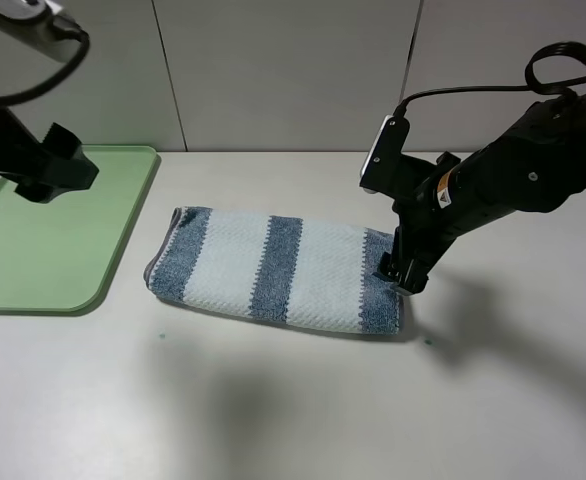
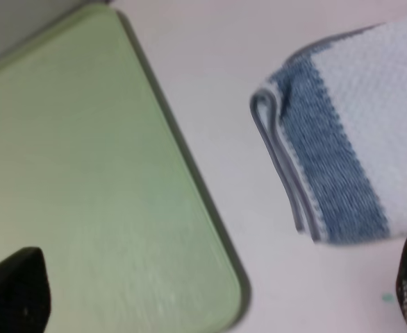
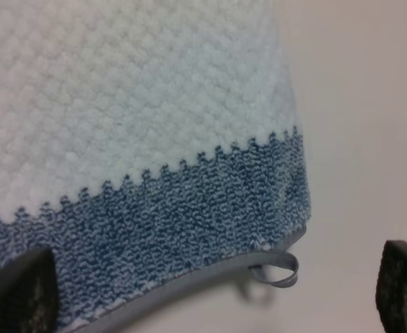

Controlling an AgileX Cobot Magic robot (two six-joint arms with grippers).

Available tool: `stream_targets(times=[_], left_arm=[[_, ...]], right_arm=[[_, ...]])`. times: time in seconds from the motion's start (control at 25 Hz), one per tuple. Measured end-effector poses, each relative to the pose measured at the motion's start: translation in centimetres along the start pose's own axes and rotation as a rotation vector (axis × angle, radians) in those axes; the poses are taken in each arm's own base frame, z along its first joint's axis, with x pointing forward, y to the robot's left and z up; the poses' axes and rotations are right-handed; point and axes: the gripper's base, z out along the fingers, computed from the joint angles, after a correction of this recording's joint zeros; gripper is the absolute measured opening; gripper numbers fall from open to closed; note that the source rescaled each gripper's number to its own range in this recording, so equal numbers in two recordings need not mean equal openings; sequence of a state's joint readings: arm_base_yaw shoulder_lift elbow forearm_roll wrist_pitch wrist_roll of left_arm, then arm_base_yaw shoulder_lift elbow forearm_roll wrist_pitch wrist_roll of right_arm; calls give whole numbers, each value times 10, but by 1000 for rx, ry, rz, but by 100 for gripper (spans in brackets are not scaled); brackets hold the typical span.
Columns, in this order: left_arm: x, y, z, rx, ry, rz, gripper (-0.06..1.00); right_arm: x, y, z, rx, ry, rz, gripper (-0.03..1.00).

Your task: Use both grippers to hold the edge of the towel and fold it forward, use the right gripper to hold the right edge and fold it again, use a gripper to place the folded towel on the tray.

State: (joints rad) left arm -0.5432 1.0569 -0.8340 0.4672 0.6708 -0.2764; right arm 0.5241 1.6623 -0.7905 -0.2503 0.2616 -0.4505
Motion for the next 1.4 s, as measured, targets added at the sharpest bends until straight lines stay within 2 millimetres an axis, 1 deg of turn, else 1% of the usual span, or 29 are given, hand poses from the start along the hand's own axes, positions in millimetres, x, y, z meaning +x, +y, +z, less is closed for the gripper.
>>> stream_targets(times=[0.12,0.24,0.52,1.24,1.32,1.4], left_arm=[[9,3,-15,16,29,-57,100],[17,3,-25,44,63,-107,100],[25,6,-41,69,59,-150,100],[25,6,-42,69,55,-153,100],[25,6,-42,69,55,-154,100],[25,6,-42,69,55,-154,100]], right_arm=[[0,0,0,0,0,0,100],[0,0,0,0,0,0,100],[0,0,0,0,0,0,100],[0,0,0,0,-1,94,100],[0,0,0,2,-4,122,100],[0,0,0,1,-5,191,100]])
